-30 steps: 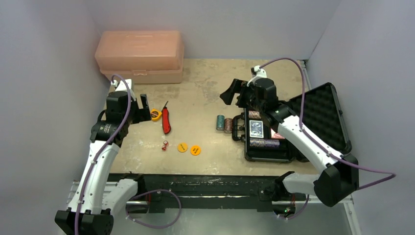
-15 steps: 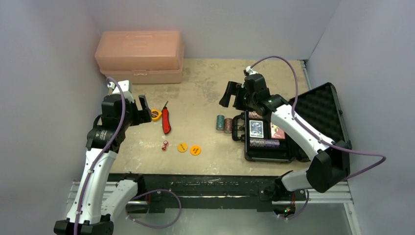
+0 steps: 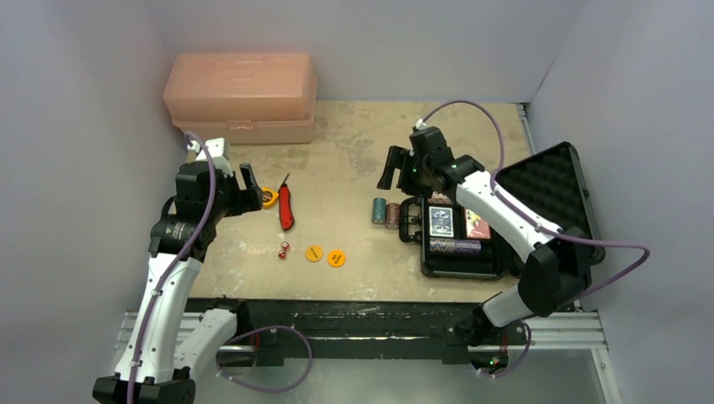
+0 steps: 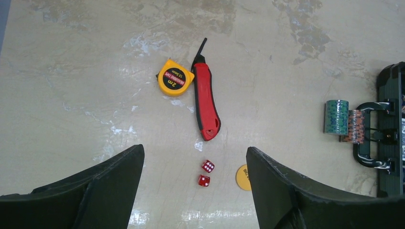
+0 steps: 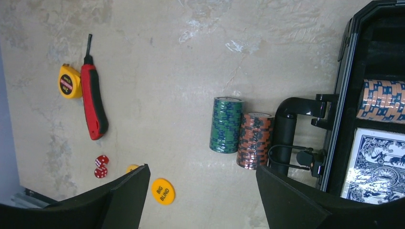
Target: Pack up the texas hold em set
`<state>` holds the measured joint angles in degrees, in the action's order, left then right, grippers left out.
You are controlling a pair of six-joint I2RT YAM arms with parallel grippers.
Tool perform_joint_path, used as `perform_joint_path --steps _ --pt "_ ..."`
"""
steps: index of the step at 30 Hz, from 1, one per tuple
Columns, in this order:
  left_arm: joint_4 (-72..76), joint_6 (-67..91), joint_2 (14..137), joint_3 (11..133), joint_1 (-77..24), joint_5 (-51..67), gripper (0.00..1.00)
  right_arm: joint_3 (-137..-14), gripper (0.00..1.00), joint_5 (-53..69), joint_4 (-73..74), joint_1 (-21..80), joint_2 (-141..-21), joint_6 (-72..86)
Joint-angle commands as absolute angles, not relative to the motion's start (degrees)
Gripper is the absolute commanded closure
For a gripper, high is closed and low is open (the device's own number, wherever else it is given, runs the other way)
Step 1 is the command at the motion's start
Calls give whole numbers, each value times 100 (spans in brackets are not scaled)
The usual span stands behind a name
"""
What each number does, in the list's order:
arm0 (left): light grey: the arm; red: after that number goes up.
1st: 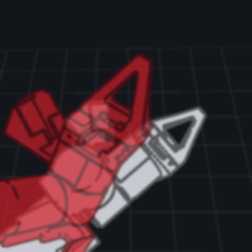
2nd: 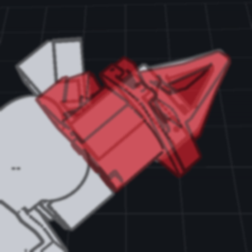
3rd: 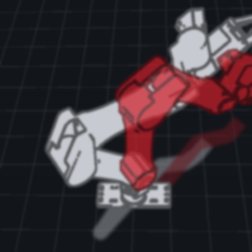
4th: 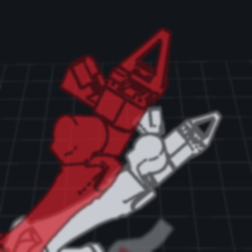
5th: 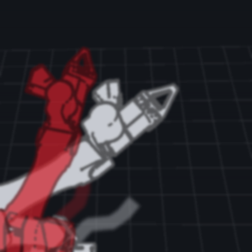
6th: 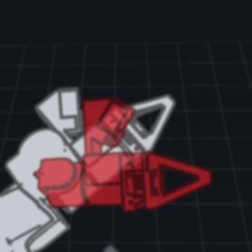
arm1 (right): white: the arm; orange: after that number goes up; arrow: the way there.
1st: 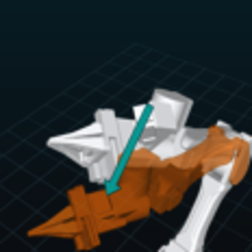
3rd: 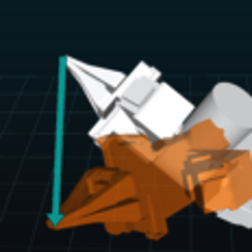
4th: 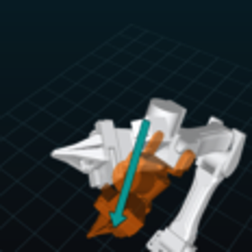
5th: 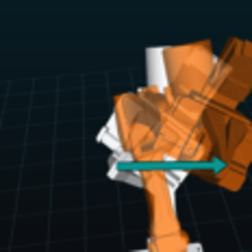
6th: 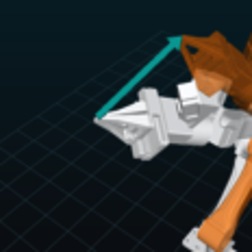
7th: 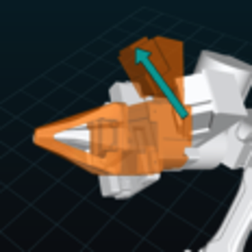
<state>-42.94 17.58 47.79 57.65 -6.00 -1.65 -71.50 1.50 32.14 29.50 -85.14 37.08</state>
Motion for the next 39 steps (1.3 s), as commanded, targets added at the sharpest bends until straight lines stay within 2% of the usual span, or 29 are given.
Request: perform_joint_path --steps 1,19,39 --pt "-4208 1850 4727 5802 -579 -52 23 -7311 15 15 3435 3015 -8634 3860" --pt "-4189 1847 4597 5771 -659 -26 26 -7159 38 -267 3395 3150 -9335 4177" --pt "-4233 1820 4588 5792 -782 -62 29 -7285 43 -637 3528 3162 -9994 4113"
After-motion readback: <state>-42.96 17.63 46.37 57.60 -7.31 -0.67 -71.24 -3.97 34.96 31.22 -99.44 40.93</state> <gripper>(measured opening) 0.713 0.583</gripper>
